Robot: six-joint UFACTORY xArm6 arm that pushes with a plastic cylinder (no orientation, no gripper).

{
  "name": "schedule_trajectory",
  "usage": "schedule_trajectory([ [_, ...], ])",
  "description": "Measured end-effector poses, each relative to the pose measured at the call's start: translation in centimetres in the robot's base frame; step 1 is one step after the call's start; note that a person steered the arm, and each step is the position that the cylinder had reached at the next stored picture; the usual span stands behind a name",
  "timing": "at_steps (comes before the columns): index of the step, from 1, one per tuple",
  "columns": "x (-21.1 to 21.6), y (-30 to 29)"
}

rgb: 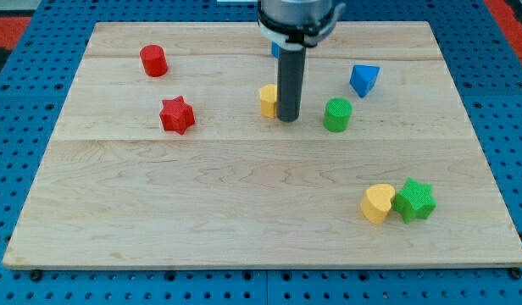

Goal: Move the green circle to the top of the yellow heart

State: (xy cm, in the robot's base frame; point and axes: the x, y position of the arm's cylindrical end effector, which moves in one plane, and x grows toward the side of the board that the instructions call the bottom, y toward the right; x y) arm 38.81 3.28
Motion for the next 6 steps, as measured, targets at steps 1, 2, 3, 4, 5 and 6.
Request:
schedule_trajectory([
  [1, -1.5, 3.8],
  [2, -1.1, 6.6],
  [3, 1.9, 7.8],
  [4, 6.1, 8.2],
  [5, 8.1, 9.4],
  [6, 7.9, 9.4],
])
